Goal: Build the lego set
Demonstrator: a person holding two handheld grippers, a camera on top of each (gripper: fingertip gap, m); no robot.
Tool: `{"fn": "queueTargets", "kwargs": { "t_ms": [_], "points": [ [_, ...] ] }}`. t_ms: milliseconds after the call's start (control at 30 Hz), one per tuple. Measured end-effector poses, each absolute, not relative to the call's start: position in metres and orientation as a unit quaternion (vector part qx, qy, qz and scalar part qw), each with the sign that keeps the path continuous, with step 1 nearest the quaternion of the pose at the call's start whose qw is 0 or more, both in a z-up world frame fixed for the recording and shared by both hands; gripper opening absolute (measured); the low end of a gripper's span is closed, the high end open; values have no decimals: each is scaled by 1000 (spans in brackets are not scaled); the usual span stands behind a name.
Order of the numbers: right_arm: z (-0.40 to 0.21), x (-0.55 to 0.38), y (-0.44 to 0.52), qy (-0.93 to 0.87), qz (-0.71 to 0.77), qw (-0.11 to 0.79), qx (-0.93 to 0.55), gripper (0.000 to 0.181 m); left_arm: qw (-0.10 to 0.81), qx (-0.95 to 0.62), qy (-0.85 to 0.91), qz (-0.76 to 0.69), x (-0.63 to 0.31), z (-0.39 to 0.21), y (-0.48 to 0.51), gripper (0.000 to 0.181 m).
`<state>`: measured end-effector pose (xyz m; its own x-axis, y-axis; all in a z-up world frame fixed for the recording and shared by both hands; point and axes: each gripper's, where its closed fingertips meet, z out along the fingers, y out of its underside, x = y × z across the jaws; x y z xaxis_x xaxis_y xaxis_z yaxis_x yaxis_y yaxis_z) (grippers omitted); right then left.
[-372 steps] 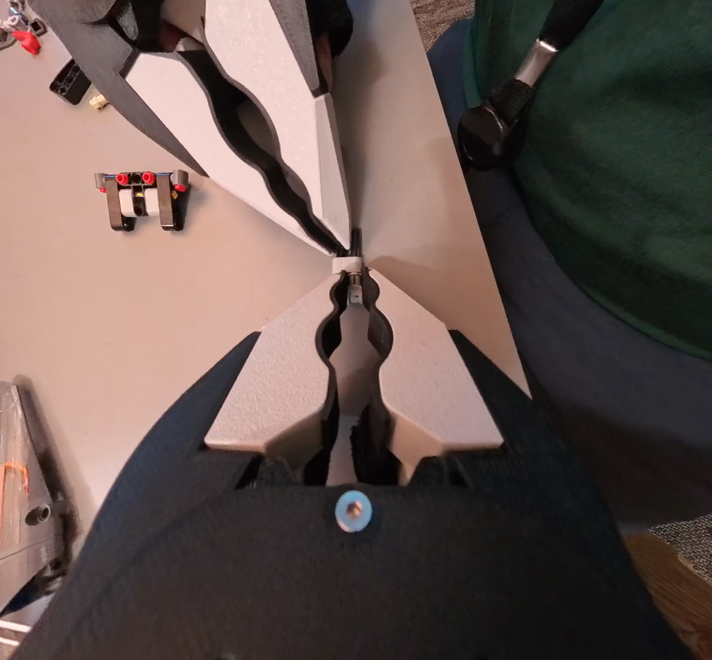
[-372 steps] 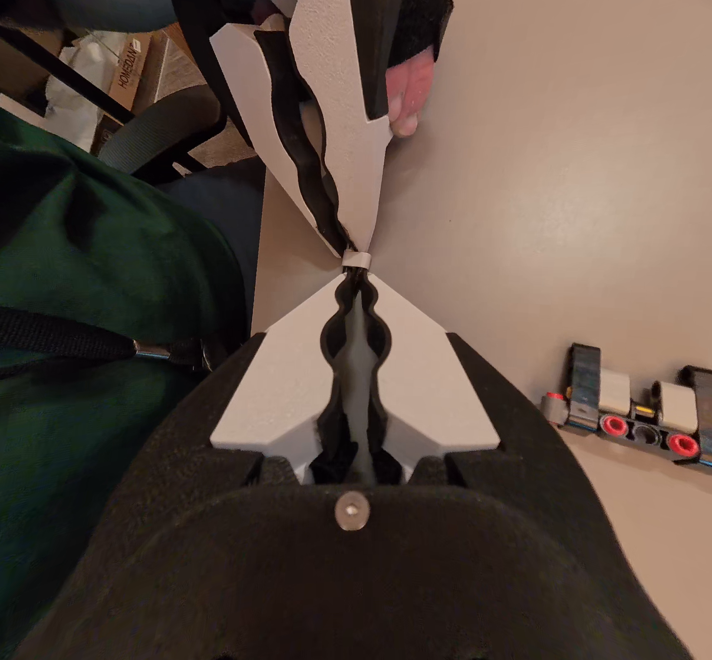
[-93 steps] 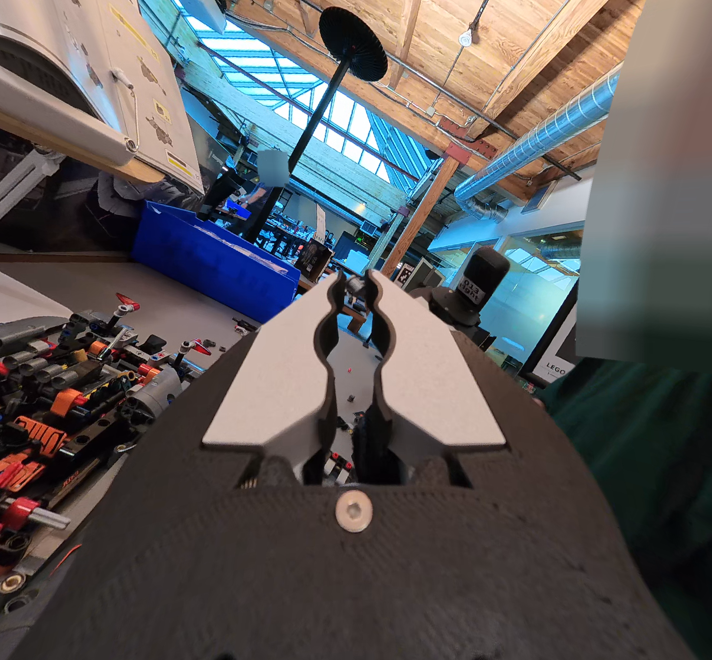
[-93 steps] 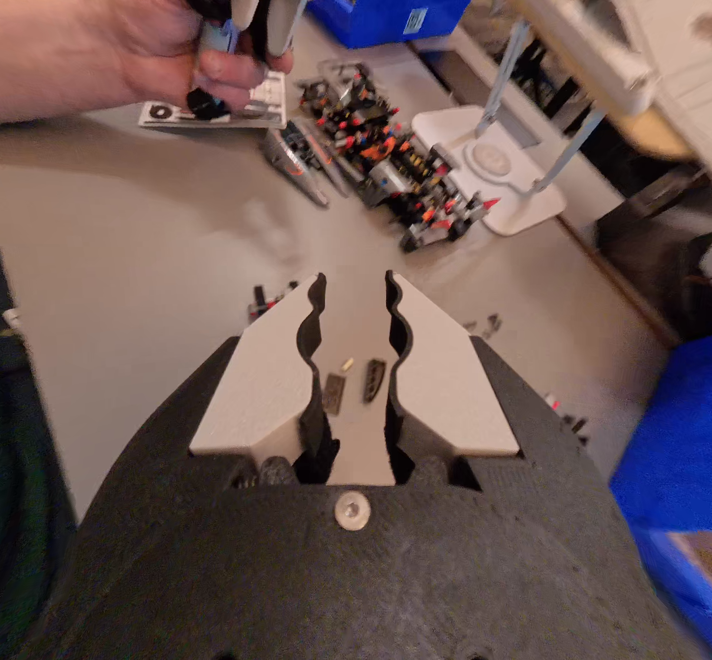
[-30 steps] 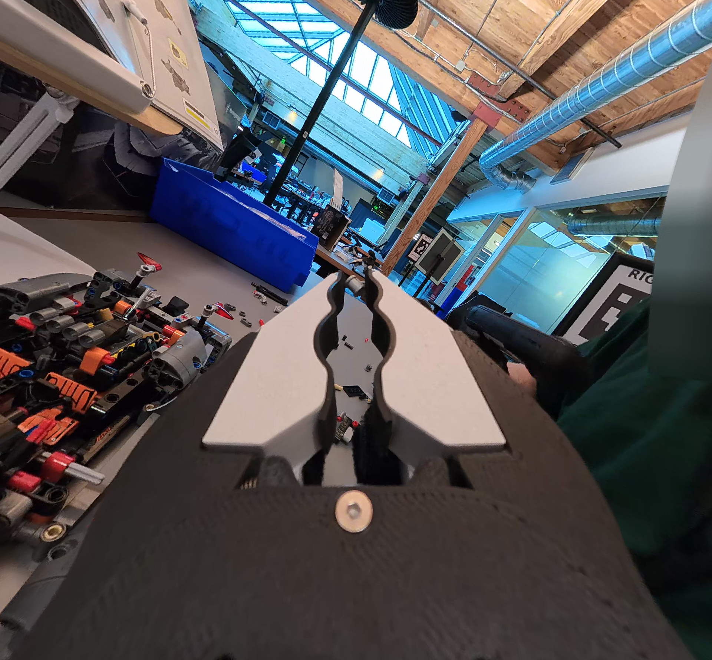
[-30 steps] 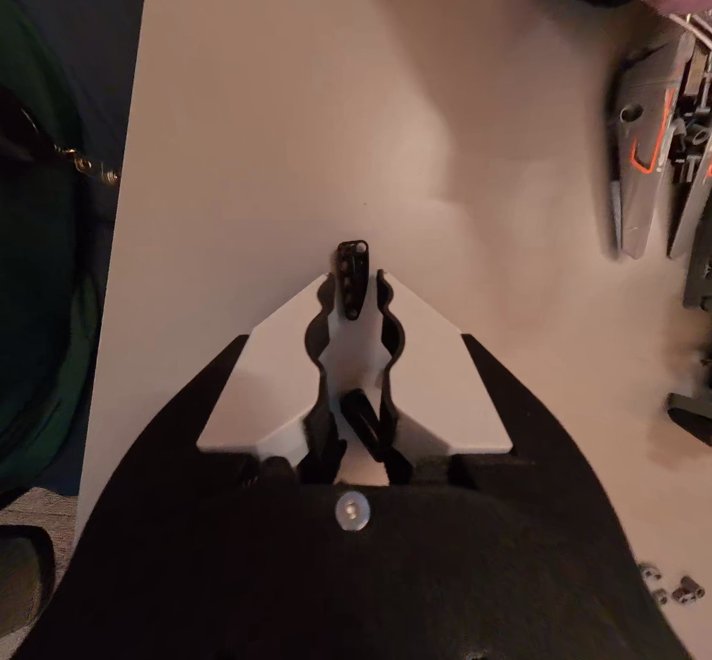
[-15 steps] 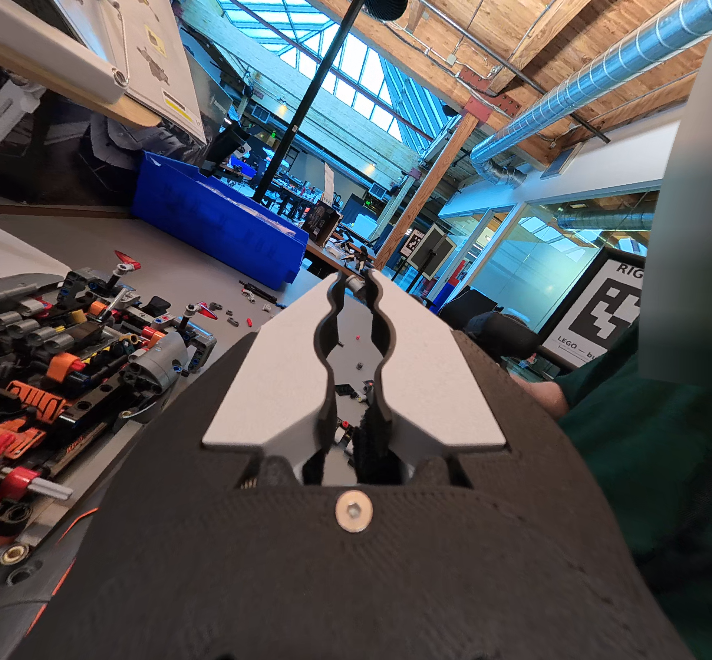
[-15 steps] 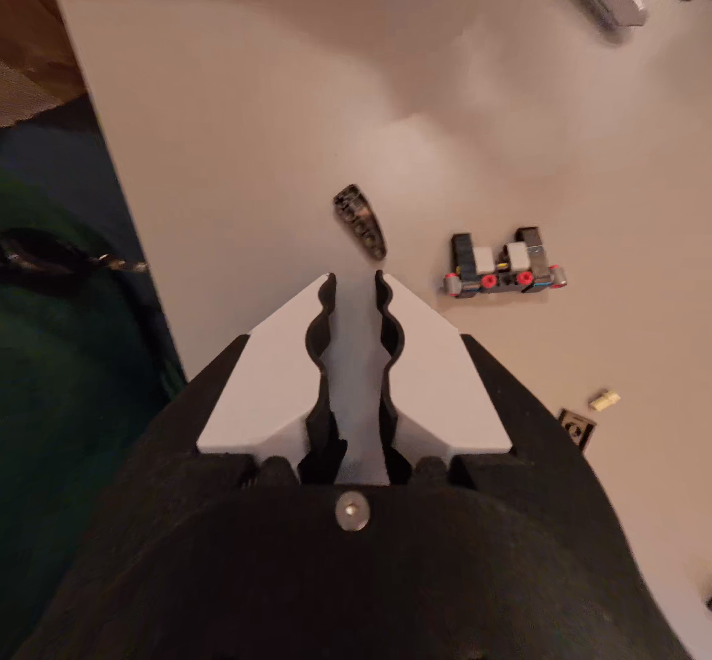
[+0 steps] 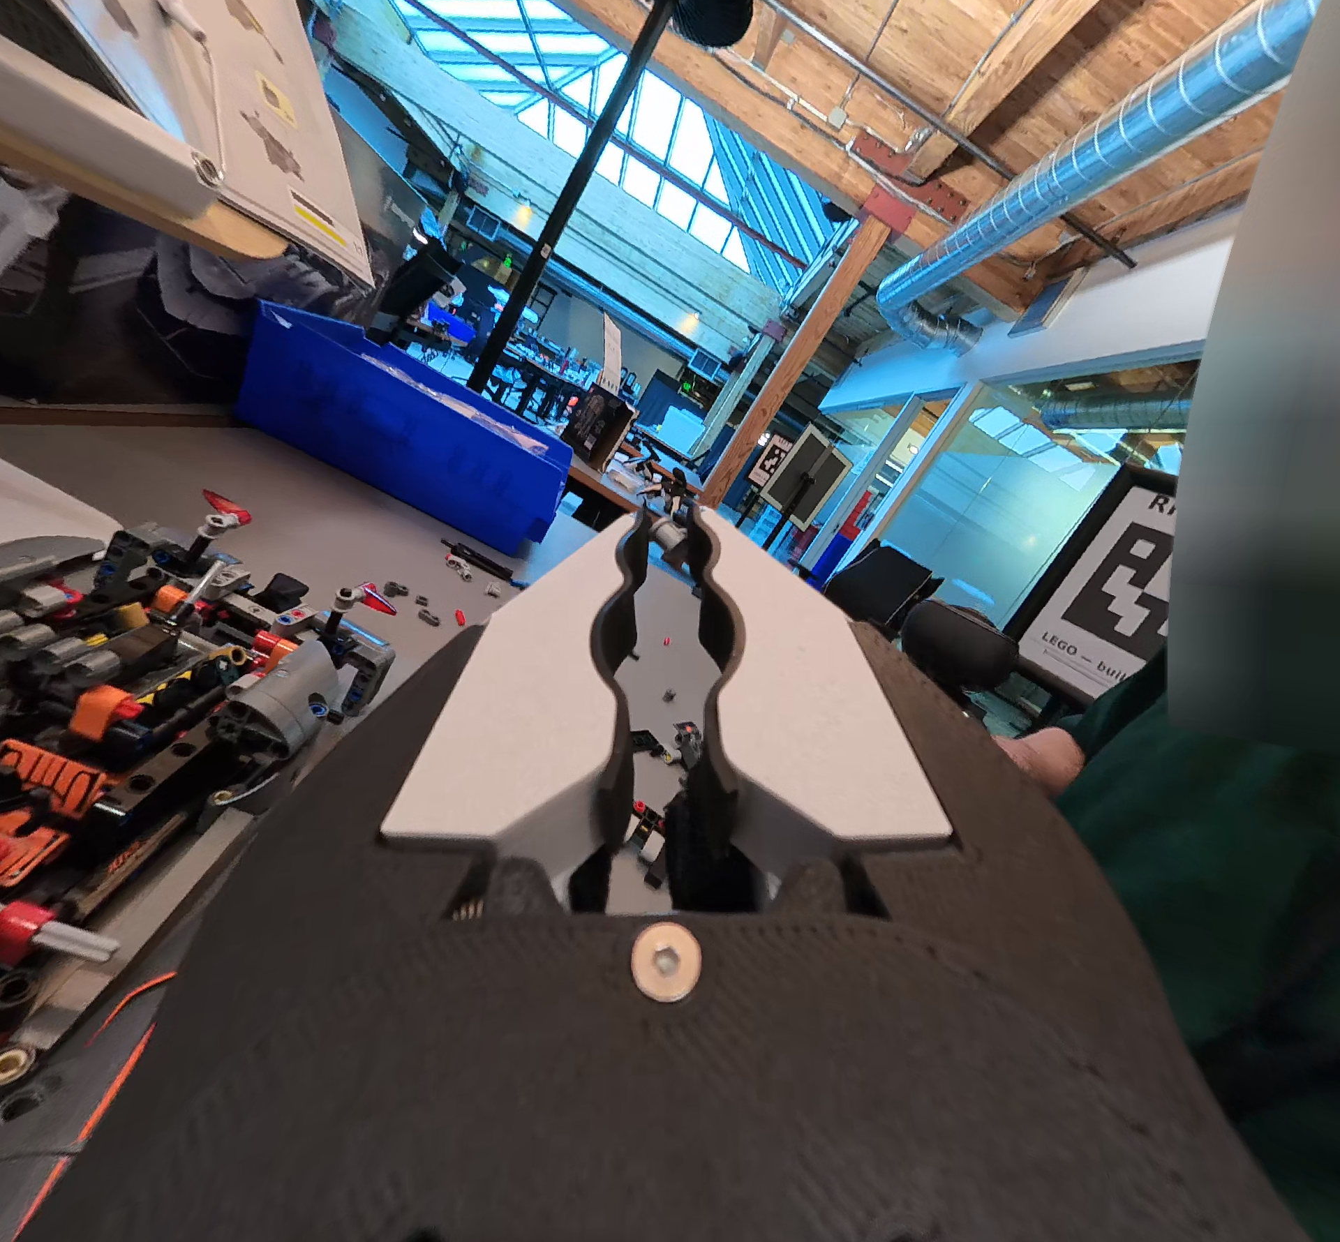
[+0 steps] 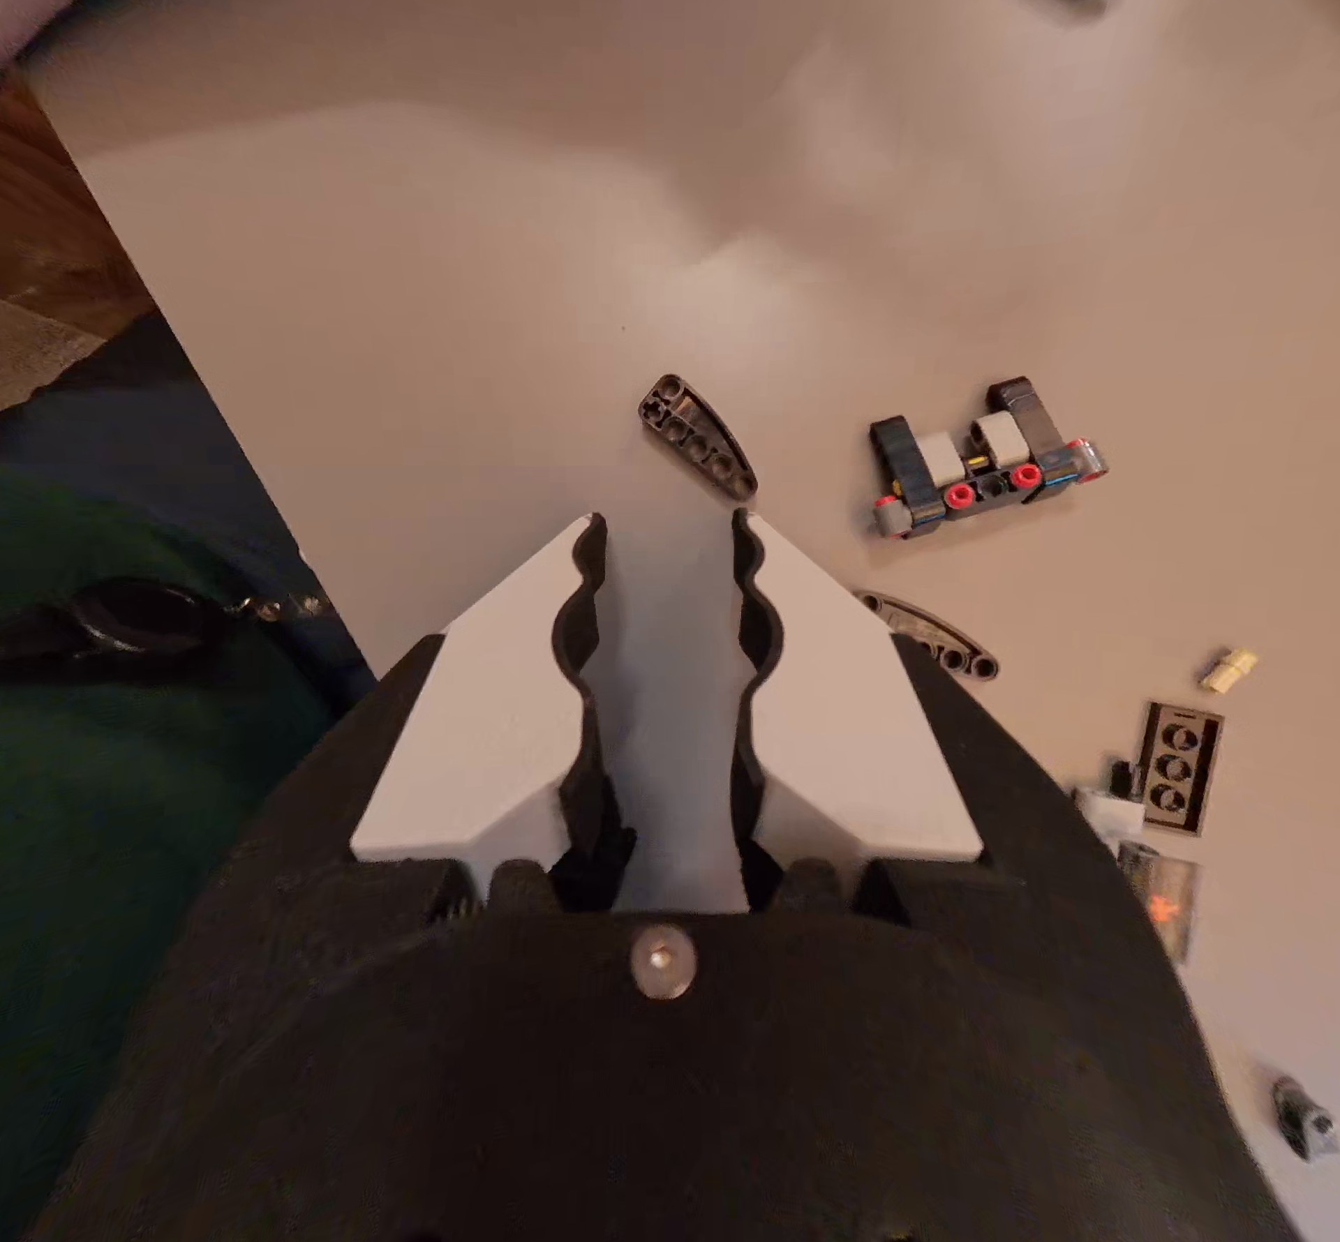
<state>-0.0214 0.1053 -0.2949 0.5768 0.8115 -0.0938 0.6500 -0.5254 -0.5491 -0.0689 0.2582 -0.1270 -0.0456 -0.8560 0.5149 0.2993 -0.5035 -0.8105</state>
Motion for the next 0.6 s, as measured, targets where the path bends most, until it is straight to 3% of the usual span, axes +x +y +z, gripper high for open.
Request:
{"fn": "queueTargets", "kwargs": {
  "t_ms": [133, 467, 600],
  "points": [
    [-292, -45, 112, -424, 232, 243, -841, 40, 427, -546, 257, -673, -68, -130, 258, 8],
    [-289, -51, 131, -462, 196, 281, -818, 54, 431, -543, 257, -673, -70, -127, 259, 8],
    [-296, -54, 139, -462, 183, 272, -824, 48, 427, -549, 257, -671, -68, -132, 259, 8]
  ]
}}
